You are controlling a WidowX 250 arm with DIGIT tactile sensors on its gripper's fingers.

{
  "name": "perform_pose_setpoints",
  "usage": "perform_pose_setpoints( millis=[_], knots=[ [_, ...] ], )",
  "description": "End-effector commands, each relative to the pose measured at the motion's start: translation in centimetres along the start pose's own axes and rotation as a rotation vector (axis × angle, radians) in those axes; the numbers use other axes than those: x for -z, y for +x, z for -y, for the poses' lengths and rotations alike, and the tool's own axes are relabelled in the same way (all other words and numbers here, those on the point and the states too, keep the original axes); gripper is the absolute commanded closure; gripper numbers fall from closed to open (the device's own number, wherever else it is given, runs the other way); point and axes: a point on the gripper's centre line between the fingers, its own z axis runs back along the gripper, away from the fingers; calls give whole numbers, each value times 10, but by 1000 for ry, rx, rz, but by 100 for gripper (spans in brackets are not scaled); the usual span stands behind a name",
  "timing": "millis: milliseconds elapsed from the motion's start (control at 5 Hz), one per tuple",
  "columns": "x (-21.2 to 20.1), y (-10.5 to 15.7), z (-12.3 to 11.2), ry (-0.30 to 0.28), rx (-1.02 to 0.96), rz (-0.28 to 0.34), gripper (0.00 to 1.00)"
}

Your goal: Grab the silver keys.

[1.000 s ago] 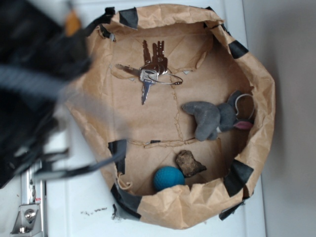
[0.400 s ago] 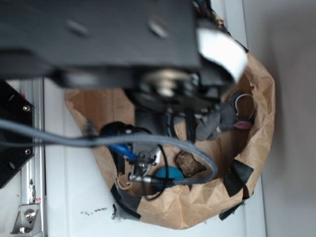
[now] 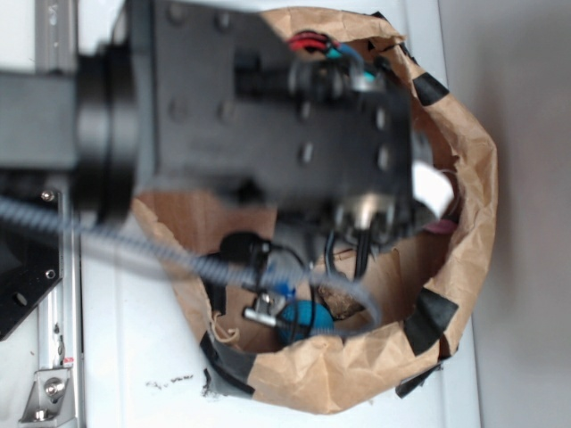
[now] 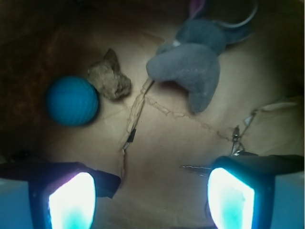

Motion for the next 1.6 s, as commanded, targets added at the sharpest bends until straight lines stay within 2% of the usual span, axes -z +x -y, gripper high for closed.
perform_pose_setpoints(
  millis=[0, 600, 800, 1000, 1200, 1400],
  knots=[
    [-10, -9, -2, -30, 20, 123, 0],
    [-10, -9, -2, -30, 20, 123, 0],
    [-1, 7, -13, -111, -49, 148, 0],
    [12, 16, -13, -112, -65, 182, 0],
    [25, 12, -12, -75, -39, 155, 0],
    [29, 12, -27, 12, -58, 199, 0]
  ],
)
